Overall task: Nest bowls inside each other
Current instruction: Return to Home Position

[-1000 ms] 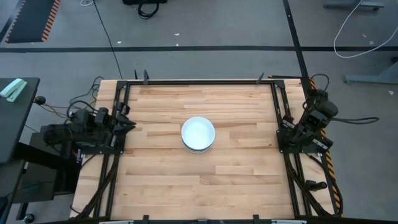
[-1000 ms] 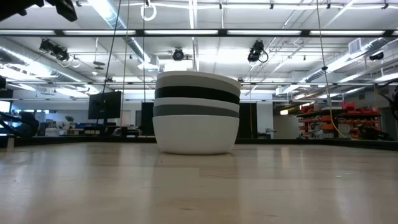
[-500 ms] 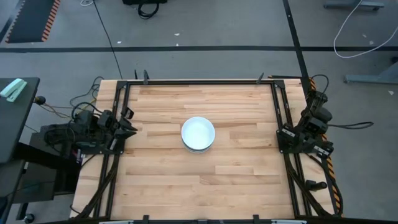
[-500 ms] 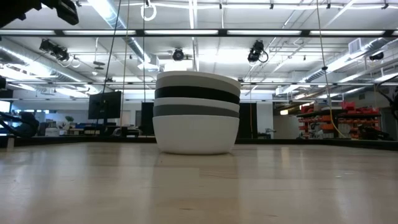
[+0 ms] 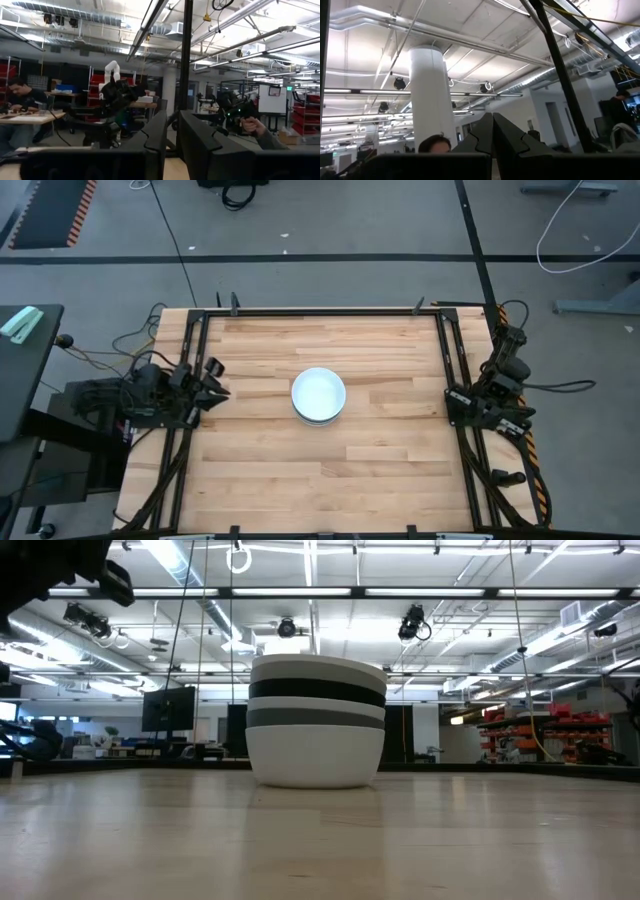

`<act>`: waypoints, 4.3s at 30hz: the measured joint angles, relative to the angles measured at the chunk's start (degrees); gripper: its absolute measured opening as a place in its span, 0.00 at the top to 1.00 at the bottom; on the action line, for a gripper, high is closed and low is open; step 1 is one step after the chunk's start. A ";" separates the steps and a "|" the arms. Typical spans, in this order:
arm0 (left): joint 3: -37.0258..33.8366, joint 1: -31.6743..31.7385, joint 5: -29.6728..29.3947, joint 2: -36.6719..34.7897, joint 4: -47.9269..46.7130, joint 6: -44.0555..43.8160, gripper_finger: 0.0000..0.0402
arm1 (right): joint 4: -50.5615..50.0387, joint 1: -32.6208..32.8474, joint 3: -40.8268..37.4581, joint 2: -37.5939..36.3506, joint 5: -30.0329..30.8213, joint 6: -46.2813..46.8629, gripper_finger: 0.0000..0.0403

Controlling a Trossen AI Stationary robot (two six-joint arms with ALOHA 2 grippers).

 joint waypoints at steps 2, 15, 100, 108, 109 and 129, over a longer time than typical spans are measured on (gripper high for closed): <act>-0.45 -0.01 0.00 0.00 0.12 -0.84 0.86 | 0.64 -0.02 -0.89 0.25 0.00 0.06 0.96; -2.20 -0.02 -0.02 -0.02 1.17 -1.17 0.85 | 4.29 -0.01 -4.88 0.32 0.00 0.46 0.96; -2.33 8.37 -12.96 0.04 -19.29 4.36 0.86 | -27.49 -46.03 -4.80 0.34 -14.12 -8.52 0.96; -2.33 8.37 -12.96 0.04 -19.16 4.33 0.87 | -27.48 -46.03 -4.77 0.34 -14.12 -8.50 0.96; -2.33 8.37 -12.96 0.04 -19.14 4.33 0.86 | -27.46 -46.03 -4.77 0.34 -14.12 -8.50 0.96; -2.31 8.35 -12.94 0.04 -19.01 4.33 0.87 | -27.49 -46.03 -4.77 0.36 -14.12 -8.50 0.96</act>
